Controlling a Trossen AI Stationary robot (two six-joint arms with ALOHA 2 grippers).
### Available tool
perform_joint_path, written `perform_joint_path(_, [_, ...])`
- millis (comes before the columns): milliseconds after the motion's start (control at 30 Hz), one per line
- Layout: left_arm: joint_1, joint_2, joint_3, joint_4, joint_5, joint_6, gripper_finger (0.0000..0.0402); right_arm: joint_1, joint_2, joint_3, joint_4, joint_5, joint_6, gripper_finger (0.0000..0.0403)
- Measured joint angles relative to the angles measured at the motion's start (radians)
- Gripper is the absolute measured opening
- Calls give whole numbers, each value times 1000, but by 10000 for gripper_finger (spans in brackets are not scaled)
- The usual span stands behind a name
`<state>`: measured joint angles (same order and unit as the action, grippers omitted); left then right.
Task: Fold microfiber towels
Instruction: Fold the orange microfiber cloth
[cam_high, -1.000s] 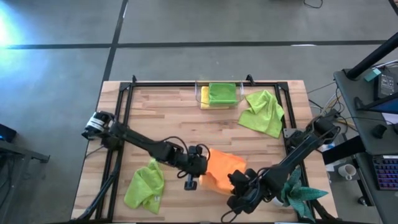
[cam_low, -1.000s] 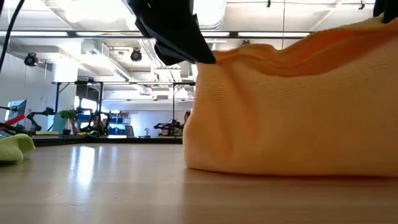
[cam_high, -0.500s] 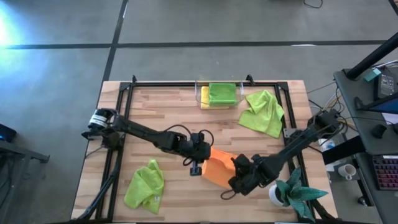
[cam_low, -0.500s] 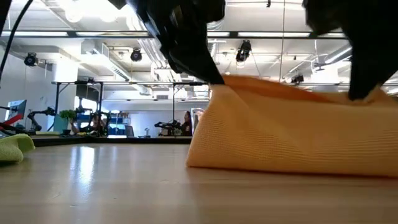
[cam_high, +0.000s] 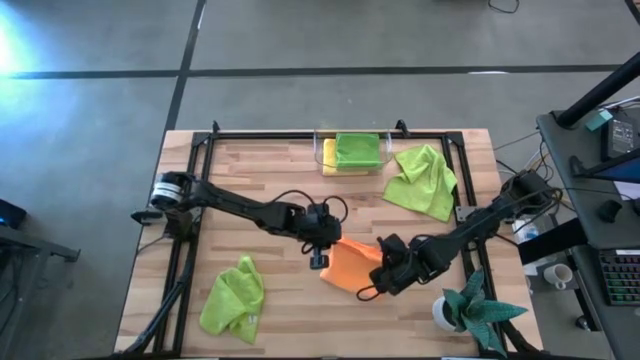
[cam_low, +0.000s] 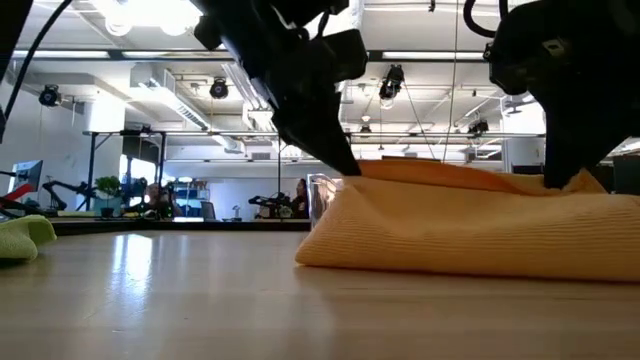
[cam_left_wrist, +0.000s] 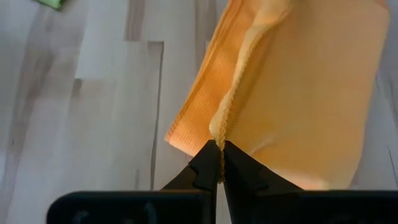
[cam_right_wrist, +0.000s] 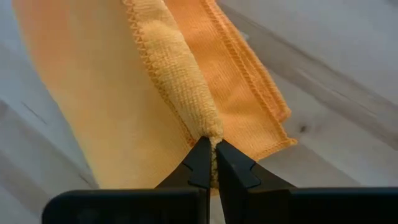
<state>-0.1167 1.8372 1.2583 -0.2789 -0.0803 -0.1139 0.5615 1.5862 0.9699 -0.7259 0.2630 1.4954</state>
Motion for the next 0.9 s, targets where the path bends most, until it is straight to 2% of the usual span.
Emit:
perform_joint_path(633, [24,10,-6,70,-5,92,3,-7,-1,-43,8,-3,-14,11])
perform_joint_path(733, [24,10,-6,69,-9,101,19,-6,0,-43,3,-14,-16,11])
perform_joint_path(900, [25,10,-7,68,-10,97,75,-9,1,-46,3,-17,-29,12])
